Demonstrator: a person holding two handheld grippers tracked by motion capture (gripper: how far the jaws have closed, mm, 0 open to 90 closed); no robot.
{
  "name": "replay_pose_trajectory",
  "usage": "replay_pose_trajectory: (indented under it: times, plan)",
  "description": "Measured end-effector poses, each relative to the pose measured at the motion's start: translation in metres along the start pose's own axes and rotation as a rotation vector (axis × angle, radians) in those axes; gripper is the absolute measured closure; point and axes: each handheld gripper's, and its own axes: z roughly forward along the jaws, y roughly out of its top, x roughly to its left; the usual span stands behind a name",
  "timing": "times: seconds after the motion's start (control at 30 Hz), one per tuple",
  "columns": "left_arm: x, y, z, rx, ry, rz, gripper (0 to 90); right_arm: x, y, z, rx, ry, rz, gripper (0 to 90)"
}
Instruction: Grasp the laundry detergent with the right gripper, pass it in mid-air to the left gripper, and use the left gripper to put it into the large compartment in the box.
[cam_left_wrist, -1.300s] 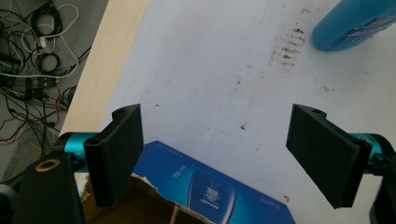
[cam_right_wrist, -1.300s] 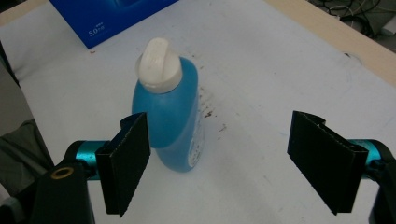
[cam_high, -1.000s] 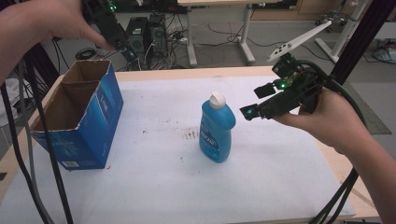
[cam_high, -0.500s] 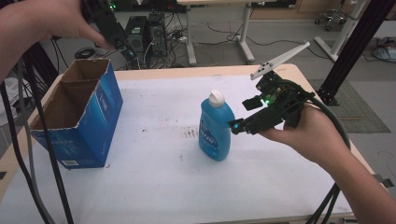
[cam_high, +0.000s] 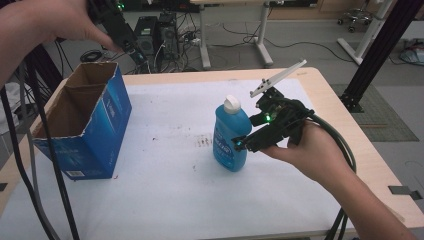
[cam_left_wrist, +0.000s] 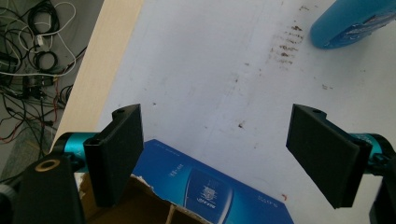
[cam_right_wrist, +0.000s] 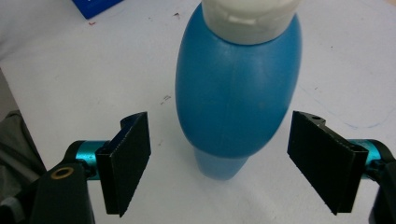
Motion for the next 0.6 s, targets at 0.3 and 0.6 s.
replay_pose_trajectory:
  times: [0.3,0.6]
  plan:
    - [0.0,0.001,0.001,0.006,-0.001,0.005,19.1,0.0,-0.001,0.014,0.016,-0.028,0.021,20.9]
    - [0.0,0.001,0.002,0.005,-0.004,0.002,19.1,0.001,0.0,0.025,0.033,-0.036,0.04,20.9]
